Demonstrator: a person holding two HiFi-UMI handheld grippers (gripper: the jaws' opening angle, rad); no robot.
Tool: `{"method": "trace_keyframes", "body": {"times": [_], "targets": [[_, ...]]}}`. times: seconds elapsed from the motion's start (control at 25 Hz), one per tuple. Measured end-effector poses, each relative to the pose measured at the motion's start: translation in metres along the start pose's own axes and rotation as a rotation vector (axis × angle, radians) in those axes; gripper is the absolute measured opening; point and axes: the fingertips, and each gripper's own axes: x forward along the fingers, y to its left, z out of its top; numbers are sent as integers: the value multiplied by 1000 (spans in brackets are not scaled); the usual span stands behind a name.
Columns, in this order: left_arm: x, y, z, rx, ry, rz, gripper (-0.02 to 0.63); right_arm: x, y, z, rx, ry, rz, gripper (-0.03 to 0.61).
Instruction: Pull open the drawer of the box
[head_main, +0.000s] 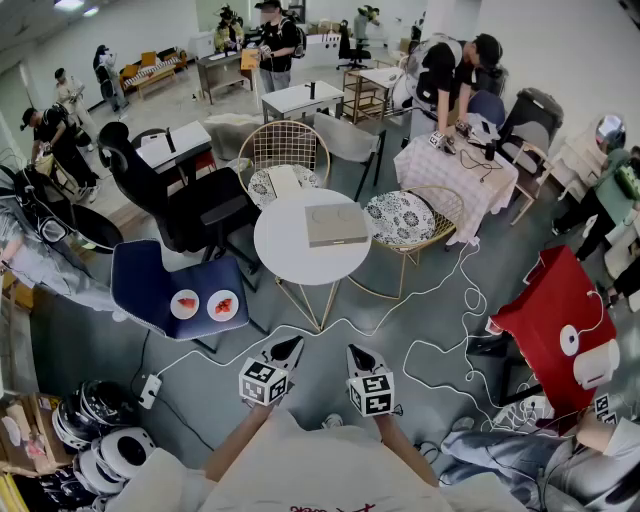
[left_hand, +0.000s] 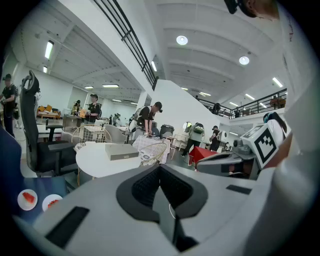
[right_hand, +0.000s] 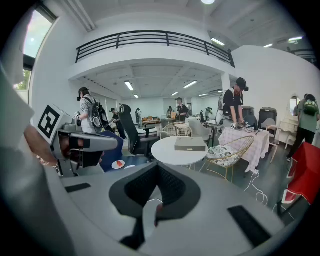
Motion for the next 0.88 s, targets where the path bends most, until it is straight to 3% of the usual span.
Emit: {"method": "trace_keyframes", "body": {"times": [0.88], "targets": [[13, -23, -10, -13, -4, 18, 11, -15, -14, -15, 43, -22, 43, 15]]}}
